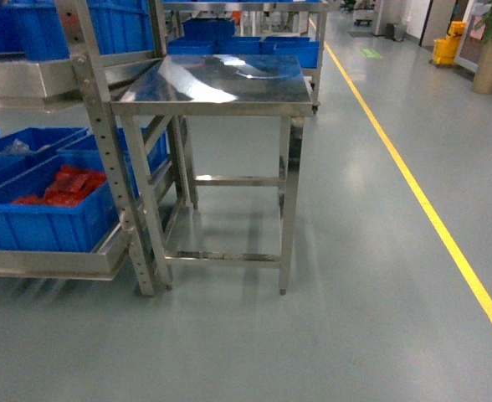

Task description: Pick blue part to blue bin on bottom shelf

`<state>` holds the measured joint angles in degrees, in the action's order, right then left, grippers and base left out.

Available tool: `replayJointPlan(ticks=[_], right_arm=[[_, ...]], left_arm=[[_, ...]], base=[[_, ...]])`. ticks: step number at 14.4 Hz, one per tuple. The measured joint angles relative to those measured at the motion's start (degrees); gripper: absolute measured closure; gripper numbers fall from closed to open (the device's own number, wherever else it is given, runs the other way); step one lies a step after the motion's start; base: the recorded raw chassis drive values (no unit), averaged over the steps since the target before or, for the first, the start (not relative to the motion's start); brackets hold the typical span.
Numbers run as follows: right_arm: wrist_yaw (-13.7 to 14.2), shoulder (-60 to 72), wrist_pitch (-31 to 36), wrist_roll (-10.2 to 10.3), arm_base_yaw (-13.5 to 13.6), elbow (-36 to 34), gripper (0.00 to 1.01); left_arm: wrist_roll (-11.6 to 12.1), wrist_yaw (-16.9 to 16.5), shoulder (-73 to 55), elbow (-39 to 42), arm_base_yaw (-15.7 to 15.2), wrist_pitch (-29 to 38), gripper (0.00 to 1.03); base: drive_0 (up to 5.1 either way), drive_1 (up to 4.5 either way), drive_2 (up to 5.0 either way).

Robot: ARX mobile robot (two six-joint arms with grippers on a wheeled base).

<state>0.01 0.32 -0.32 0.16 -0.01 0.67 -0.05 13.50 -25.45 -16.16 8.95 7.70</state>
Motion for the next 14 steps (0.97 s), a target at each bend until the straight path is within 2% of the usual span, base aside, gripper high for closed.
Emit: replayJointPlan(ticks=[14], right_arm=[[0.0,0.0,-0.02,0.0,0.0,0.0,0.03]], left_arm=[[0.0,0.0,0.04,0.0,0.0,0.0,0.59]], base=[[0.0,4.05,-4.1]])
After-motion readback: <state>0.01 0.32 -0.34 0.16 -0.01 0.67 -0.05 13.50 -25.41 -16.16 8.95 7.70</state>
